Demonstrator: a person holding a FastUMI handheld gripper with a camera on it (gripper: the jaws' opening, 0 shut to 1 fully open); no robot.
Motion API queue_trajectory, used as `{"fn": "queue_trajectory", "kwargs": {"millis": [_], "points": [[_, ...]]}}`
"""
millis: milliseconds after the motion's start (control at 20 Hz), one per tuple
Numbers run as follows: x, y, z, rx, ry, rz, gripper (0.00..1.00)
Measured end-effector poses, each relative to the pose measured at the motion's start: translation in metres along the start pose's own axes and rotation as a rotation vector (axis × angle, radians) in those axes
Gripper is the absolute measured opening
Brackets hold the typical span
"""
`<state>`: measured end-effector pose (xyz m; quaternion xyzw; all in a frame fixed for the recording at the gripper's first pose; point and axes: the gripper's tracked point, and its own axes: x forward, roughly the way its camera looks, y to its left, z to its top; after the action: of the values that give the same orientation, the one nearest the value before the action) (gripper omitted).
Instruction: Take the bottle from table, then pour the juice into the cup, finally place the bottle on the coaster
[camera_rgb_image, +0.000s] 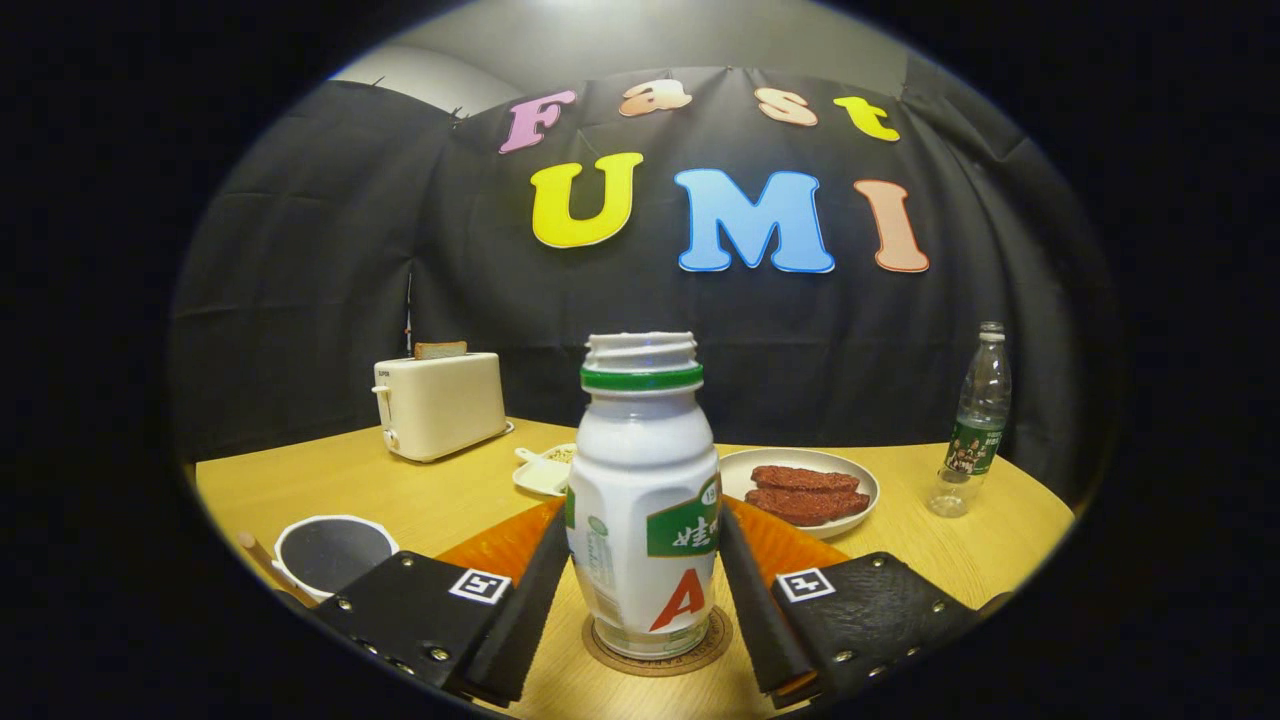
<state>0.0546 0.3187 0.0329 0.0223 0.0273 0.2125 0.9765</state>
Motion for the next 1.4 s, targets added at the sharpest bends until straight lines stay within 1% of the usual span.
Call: {"fn": "queue_trajectory", "kwargs": {"millis": [50,100,150,400,700,850,950,1100,1400], "points": [[-0.001,0.002,0.003,0.005,-0.017,0.001,0.91],[-0.004,0.0,0.009,0.007,-0.037,-0.006,0.98],[-0.008,-0.001,0.017,0.009,-0.061,-0.011,0.98],[-0.042,-0.01,0.064,0.043,-0.192,-0.042,0.98],[-0.1,-0.035,0.112,-0.031,-0.313,-0.107,0.98],[-0.123,-0.046,0.13,-0.008,-0.352,-0.112,0.98],[-0.138,-0.061,0.135,0.003,-0.364,-0.129,0.98],[-0.16,-0.089,0.137,-0.015,-0.368,-0.17,0.98],[-0.196,-0.16,0.115,-0.071,-0.351,-0.237,0.98]]}}
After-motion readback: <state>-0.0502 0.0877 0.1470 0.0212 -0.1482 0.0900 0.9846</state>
